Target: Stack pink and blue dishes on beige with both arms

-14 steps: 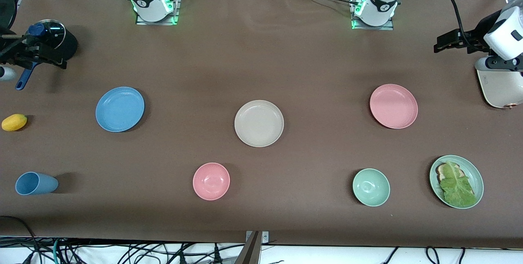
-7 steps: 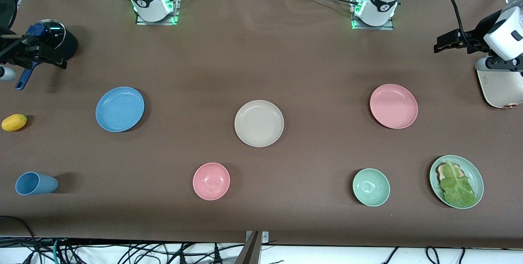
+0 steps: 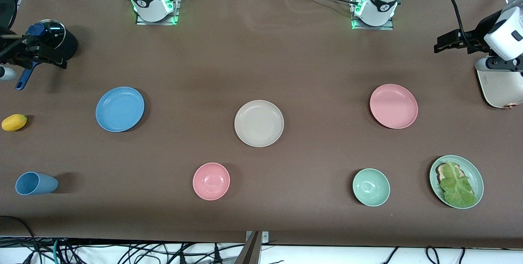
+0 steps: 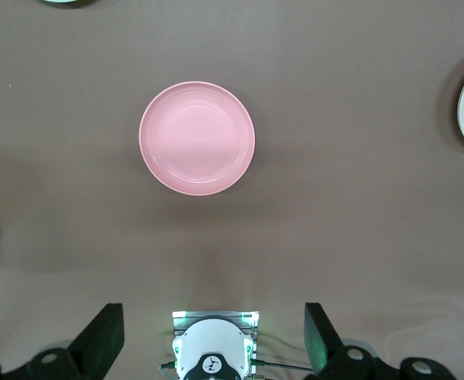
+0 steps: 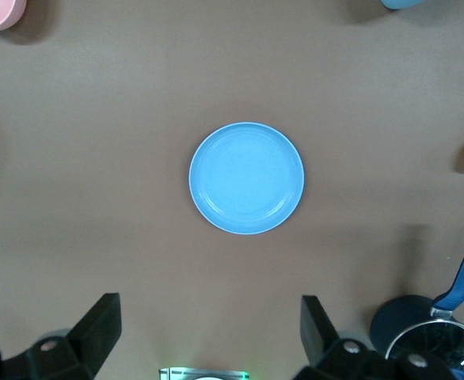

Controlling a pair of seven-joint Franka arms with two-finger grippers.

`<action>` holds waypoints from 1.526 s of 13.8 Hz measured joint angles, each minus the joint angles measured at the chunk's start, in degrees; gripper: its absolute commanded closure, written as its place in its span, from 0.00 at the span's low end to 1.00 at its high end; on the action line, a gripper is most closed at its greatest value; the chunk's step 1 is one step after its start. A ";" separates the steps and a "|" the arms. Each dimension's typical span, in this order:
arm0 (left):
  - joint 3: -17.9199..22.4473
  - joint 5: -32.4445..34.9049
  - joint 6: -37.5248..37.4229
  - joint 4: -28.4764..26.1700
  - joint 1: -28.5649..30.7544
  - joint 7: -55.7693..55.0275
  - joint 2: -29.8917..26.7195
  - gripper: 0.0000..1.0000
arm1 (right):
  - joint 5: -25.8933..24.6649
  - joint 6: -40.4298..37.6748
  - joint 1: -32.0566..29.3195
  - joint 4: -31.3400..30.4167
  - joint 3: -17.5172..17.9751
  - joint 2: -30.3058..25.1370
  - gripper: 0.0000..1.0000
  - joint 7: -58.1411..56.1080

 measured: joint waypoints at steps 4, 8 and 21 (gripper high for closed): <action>0.02 0.00 0.00 0.00 0.00 0.00 0.00 0.00 | 0.00 -0.07 0.00 -0.01 0.00 0.00 0.00 0.00; 0.07 0.00 0.00 0.03 0.00 0.00 0.00 0.00 | 0.00 -0.25 0.01 -0.03 0.01 0.01 0.00 0.00; 0.14 0.00 0.15 1.87 0.00 -0.01 1.51 0.00 | 0.01 -0.45 0.02 -0.17 0.01 0.02 0.00 0.00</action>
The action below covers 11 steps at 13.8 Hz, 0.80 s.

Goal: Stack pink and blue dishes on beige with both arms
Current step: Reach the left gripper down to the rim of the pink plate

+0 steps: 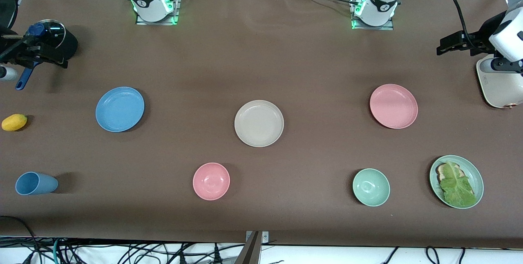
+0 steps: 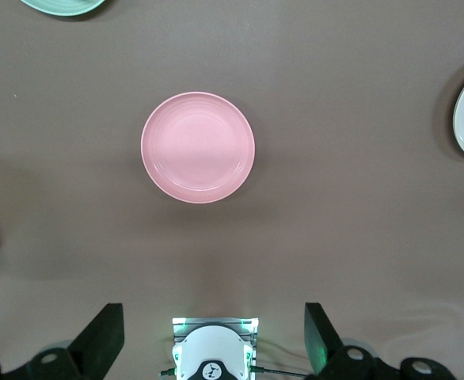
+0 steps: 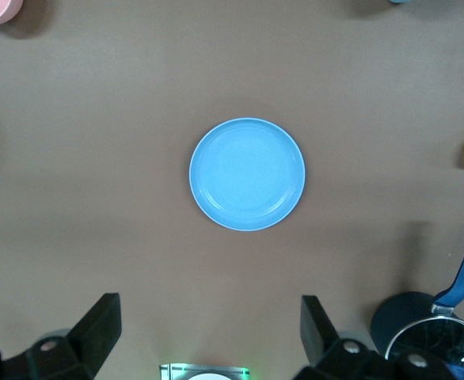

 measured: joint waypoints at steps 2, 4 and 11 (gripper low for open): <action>0.02 0.00 0.68 0.06 0.00 0.00 1.67 0.00 | 0.00 0.00 0.00 0.00 0.00 0.00 0.00 0.00; 0.05 -0.01 3.83 0.68 -0.02 0.00 5.24 0.00 | 0.00 0.00 0.00 -0.01 0.00 0.00 0.00 0.00; -0.82 -0.02 12.88 3.23 -3.49 0.04 20.23 0.00 | 0.00 -0.02 0.00 -0.05 -0.01 0.00 0.00 0.00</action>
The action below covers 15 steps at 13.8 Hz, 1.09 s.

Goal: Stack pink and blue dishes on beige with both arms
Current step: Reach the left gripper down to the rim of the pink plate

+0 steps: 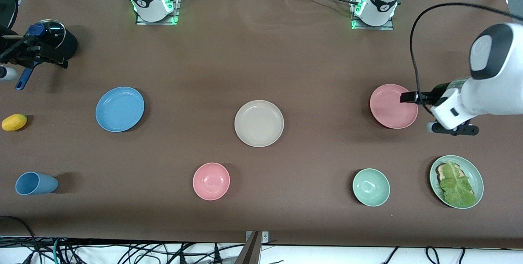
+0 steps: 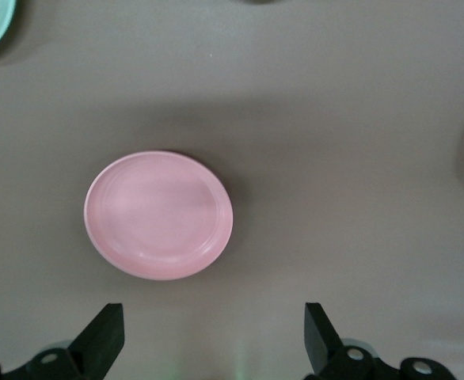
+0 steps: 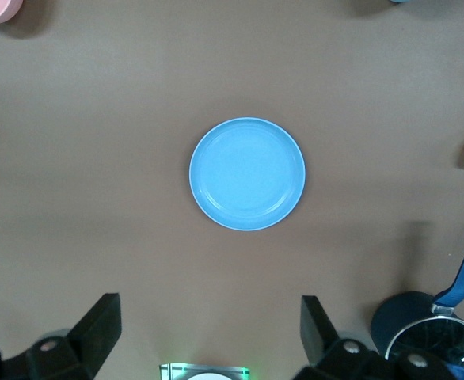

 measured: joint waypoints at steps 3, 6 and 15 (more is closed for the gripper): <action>0.25 0.00 5.29 -0.06 1.06 0.15 4.53 0.00 | 0.00 -0.01 0.00 -0.02 -0.01 0.01 0.00 0.00; 0.78 -1.17 12.95 -3.09 4.79 7.26 6.15 0.00 | 0.01 -0.01 -0.01 -0.03 -0.02 0.01 0.00 0.00; 11.86 -17.04 25.30 -16.51 8.77 36.70 5.98 0.00 | 0.02 -0.08 -0.02 -0.05 -0.03 0.01 0.00 0.00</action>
